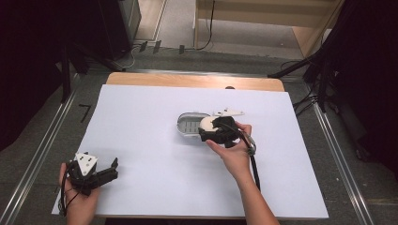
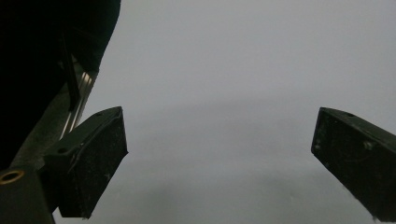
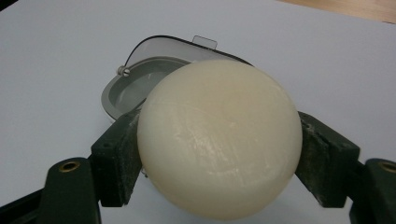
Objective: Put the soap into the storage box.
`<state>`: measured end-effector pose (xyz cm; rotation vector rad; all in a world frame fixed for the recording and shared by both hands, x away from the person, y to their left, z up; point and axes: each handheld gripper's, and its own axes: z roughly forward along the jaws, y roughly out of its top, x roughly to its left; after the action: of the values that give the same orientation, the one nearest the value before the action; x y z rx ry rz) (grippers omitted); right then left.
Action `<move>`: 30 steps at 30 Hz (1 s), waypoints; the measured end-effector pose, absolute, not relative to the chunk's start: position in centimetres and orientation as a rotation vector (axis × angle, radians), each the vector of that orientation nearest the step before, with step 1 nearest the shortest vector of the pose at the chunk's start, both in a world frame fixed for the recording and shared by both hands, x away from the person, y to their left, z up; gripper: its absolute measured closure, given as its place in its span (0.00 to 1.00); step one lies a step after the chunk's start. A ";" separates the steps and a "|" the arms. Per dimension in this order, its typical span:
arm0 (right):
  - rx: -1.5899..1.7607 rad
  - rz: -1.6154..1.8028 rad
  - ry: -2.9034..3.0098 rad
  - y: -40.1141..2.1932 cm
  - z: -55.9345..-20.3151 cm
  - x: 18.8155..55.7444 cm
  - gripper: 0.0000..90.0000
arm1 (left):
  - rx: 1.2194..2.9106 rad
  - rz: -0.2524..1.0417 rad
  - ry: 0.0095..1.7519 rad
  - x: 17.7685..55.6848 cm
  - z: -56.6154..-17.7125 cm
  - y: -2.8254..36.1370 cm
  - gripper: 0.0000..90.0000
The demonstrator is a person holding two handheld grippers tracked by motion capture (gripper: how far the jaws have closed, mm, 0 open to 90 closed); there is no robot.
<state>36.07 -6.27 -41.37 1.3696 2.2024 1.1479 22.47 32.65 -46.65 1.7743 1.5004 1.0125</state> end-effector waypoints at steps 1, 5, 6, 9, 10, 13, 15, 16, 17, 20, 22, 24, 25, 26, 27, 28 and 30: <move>1.372 1.145 2.203 -6.2 -41.3 36.1 0.28 | 1.774 1.012 1.500 22.5 -46.6 32.6 0.05; 1.366 1.142 2.212 -5.7 -41.2 36.4 0.28 | 1.775 1.011 1.500 22.5 -46.6 32.6 0.05; 1.365 1.142 2.210 -5.6 -41.2 36.4 0.28 | 1.774 1.011 1.500 22.5 -46.6 32.6 0.05; 1.361 1.141 2.216 -5.2 -41.1 36.7 0.28 | 1.775 1.011 1.501 22.5 -46.6 32.6 0.05; 1.361 1.141 2.216 -5.2 -41.1 36.7 0.28 | 1.775 1.011 1.501 22.5 -46.6 32.6 0.05; 1.360 1.146 2.220 -4.6 -41.0 37.0 0.28 | 1.775 1.010 1.501 22.5 -46.6 32.6 0.05; 1.358 1.143 2.225 -4.3 -41.1 37.1 0.28 | 1.775 1.010 1.500 22.5 -46.6 32.6 0.05; 1.358 1.143 2.225 -4.3 -41.1 37.1 0.28 | 1.774 1.010 1.500 22.5 -46.6 32.6 0.05; 1.358 1.140 2.229 -4.1 -41.1 37.3 0.28 | 1.775 1.010 1.501 22.5 -46.6 32.6 0.05; 1.362 1.134 2.230 -3.8 -41.2 37.5 0.28 | 1.775 1.009 1.499 22.5 -46.6 32.7 0.05; 1.364 1.136 2.235 -3.7 -41.1 37.7 0.28 | 1.776 1.009 1.501 22.5 -46.6 32.6 0.05; 1.367 1.133 2.238 -3.5 -41.1 37.9 0.28 | 1.776 1.009 1.501 22.5 -46.6 32.6 0.05; 1.361 1.130 2.243 -3.4 -41.2 38.0 0.28 | 1.778 1.009 1.499 22.5 -46.6 32.6 0.05; 1.367 1.128 2.242 -3.3 -41.2 38.0 0.28 | 1.778 1.009 1.499 22.5 -46.6 32.6 0.05; 1.370 1.130 2.243 -3.2 -41.2 38.1 0.28 | 1.778 1.009 1.500 22.5 -46.6 32.6 0.05; 1.364 1.130 2.246 -3.2 -41.2 38.2 0.28 | 1.776 1.008 1.502 22.5 -46.6 32.6 0.05; 1.373 1.127 2.249 -3.0 -41.2 38.4 0.28 | 1.777 1.008 1.502 22.5 -46.6 32.6 0.05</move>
<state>38.35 -2.97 -41.25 1.3731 2.2491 1.1270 22.47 32.64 -46.64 1.7769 1.5016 1.0077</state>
